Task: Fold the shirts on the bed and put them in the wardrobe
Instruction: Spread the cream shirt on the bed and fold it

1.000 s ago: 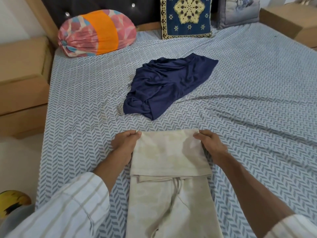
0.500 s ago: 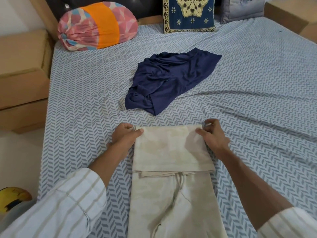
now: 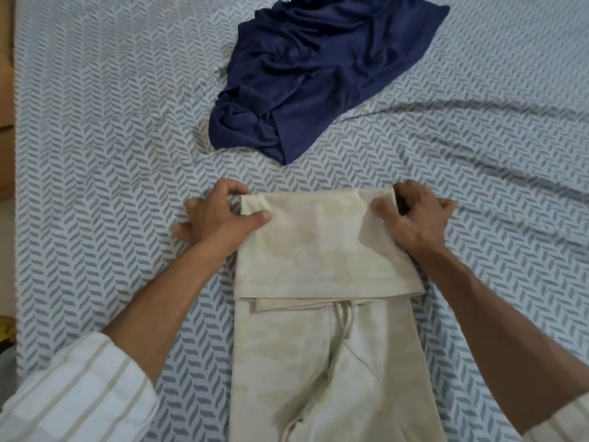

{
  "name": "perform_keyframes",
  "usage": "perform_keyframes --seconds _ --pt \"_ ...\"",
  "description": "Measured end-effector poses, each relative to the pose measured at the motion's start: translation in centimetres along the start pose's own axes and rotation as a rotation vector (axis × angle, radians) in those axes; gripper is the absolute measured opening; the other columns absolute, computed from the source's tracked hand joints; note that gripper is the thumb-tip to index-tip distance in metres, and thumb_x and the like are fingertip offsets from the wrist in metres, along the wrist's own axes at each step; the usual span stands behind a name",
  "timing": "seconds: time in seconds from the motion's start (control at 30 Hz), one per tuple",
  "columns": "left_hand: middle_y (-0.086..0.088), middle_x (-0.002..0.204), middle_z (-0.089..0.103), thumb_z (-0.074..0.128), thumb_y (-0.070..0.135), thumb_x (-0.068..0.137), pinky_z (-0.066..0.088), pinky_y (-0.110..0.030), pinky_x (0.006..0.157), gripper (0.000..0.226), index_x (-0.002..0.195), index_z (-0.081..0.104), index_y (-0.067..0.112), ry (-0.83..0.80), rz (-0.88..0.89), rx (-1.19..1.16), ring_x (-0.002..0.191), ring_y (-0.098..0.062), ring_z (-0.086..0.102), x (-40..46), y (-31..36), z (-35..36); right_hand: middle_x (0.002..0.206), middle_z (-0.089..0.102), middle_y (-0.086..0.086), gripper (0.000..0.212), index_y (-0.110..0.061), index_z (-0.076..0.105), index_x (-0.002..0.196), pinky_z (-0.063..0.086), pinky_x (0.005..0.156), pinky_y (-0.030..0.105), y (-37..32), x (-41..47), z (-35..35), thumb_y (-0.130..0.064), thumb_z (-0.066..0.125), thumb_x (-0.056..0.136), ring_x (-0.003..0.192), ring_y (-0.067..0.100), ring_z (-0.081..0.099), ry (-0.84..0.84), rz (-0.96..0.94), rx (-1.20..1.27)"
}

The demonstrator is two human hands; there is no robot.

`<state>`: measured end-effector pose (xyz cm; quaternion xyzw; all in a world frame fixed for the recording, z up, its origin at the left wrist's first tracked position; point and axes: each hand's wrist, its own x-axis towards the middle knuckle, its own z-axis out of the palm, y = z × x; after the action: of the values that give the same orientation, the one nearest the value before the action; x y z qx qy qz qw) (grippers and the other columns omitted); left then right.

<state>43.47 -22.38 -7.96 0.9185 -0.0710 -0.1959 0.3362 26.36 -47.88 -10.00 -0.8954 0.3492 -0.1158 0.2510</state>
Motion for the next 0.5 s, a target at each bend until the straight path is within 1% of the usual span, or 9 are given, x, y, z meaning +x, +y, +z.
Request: perform_keyframes --seconds 0.1,0.13,0.2,0.23,0.27,0.3,0.37,0.43,0.5 --pt "0.005 0.098 0.054 0.08 0.059 0.061 0.035 -0.05 0.105 0.04 0.09 0.059 0.041 -0.123 -0.073 0.06 0.116 -0.019 0.036 -0.1 0.9 -0.5 0.082 0.054 -0.006 0.044 -0.022 0.056 0.072 0.014 0.078 0.031 -0.7 0.2 -0.6 -0.064 0.046 0.067 0.089 0.014 0.044 -0.103 0.063 0.015" --pt "-0.001 0.104 0.06 0.081 0.061 0.056 0.041 -0.047 0.103 0.044 0.089 0.063 0.037 -0.185 -0.101 -0.01 0.116 -0.022 0.044 -0.5 1.3 -1.1 0.084 0.059 -0.005 0.04 -0.021 0.062 0.077 0.019 0.081 0.032 -1.5 0.3 -1.3 -0.059 0.053 0.069 0.091 0.015 0.048 -0.148 0.127 0.113" --pt "-0.013 0.104 0.072 0.081 0.057 0.047 0.053 -0.045 0.093 0.056 0.089 0.07 0.022 -0.294 -0.101 -0.173 0.107 -0.034 0.064 -1.6 1.8 -2.9 0.079 0.068 -0.003 0.014 -0.019 0.069 0.081 0.038 0.085 0.031 -3.5 -0.3 -3.8 -0.032 0.071 0.081 0.093 0.019 0.054 -0.254 0.298 0.454" --pt "-0.018 0.102 0.073 0.08 0.049 0.05 0.056 -0.045 0.089 0.057 0.094 0.071 0.014 -0.32 -0.078 -0.228 0.103 -0.039 0.067 -2.2 2.1 -3.6 0.072 0.07 -0.002 0.004 -0.016 0.07 0.081 0.049 0.076 0.028 -4.2 -1.0 -5.2 -0.015 0.072 0.085 0.089 0.023 0.058 -0.3 0.344 0.592" --pt "-0.021 0.102 0.072 0.081 0.041 0.057 0.055 -0.041 0.083 0.056 0.1 0.07 0.007 -0.323 -0.037 -0.244 0.1 -0.04 0.067 -3.5 2.8 -4.6 0.068 0.07 -0.001 0.006 -0.009 0.07 0.082 0.053 0.064 0.025 -4.5 -1.5 -6.4 -0.004 0.07 0.086 0.083 0.026 0.06 -0.325 0.335 0.67" --pt "-0.02 0.099 0.071 0.082 0.033 0.065 0.052 -0.035 0.075 0.048 0.101 0.067 0.005 -0.313 0.014 -0.23 0.094 -0.037 0.068 -5.0 3.3 -5.8 0.067 0.07 0.001 0.002 -0.001 0.069 0.085 0.053 0.059 0.025 -5.0 -2.5 -7.6 0.0 0.069 0.086 0.078 0.027 0.062 -0.342 0.277 0.668" --pt "-0.007 0.085 0.068 0.081 0.02 0.076 0.045 -0.028 0.065 0.023 0.088 0.062 0.016 -0.231 0.133 -0.172 0.078 -0.024 0.064 -8.0 3.6 -7.9 0.071 0.067 0.005 0.01 0.008 0.065 0.089 0.051 0.064 0.031 -5.6 -4.9 -9.6 0.0 0.071 0.086 0.073 0.023 0.063 -0.339 0.164 0.594" --pt "0.002 0.078 0.069 0.085 0.015 0.072 0.048 -0.027 0.061 0.025 0.08 0.062 0.022 -0.186 0.23 -0.125 0.072 -0.017 0.063 -9.5 3.4 -9.1 0.073 0.066 0.006 0.01 0.001 0.067 0.085 0.05 0.068 0.03 -5.4 -6.5 -11.0 -0.001 0.076 0.082 0.073 0.019 0.062 -0.334 0.081 0.494" --pt "0.009 0.077 0.073 0.089 0.017 0.066 0.054 -0.03 0.068 0.024 0.078 0.07 0.026 -0.21 0.298 -0.062 0.073 -0.014 0.068 -12.0 2.9 -10.6 0.079 0.072 0.003 0.011 -0.016 0.073 0.084 0.051 0.075 0.033 -5.4 -9.3 -12.9 -0.011 0.081 0.078 0.079 0.016 0.066 -0.313 -0.008 0.394"
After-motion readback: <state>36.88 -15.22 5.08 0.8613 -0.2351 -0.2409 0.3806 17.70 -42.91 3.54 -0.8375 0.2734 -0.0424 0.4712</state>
